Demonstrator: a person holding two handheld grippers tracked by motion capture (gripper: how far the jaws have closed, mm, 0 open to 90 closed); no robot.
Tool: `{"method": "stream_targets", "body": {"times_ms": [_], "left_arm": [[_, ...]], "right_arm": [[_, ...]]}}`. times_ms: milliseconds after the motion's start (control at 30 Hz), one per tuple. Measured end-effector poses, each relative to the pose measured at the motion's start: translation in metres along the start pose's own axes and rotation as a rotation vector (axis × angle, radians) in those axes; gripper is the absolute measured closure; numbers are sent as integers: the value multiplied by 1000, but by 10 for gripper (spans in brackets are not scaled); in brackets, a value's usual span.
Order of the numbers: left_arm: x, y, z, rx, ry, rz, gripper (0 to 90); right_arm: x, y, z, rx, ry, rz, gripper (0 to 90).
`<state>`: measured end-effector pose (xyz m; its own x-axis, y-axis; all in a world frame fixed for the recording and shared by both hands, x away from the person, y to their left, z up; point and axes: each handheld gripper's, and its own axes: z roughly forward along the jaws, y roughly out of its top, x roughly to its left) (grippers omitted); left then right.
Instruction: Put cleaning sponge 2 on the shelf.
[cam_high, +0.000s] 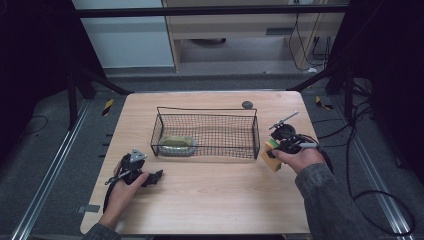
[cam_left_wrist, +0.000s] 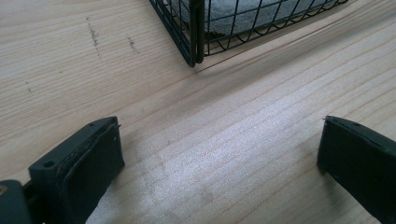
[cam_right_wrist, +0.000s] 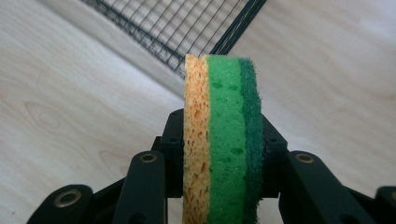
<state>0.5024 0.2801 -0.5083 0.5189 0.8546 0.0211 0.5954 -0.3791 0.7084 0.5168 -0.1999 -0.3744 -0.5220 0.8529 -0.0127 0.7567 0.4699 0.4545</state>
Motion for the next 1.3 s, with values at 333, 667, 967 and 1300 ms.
{"method": "stream_targets", "body": {"times_ms": [333, 667, 967, 1300], "left_arm": [[0, 0, 0, -3, 0, -3, 0], [0, 0, 1, -7, 1, -3, 0], [0, 1, 1, -8, 2, -5, 0], [0, 1, 1, -5, 1, -6, 0]], "right_arm": [[-13, 29, -19, -65, -60, -31, 638], [-20, 49, -35, -109, -77, -48, 638], [-22, 67, -45, -126, -103, -66, 638], [-21, 92, -52, -136, -116, -106, 638]]}}
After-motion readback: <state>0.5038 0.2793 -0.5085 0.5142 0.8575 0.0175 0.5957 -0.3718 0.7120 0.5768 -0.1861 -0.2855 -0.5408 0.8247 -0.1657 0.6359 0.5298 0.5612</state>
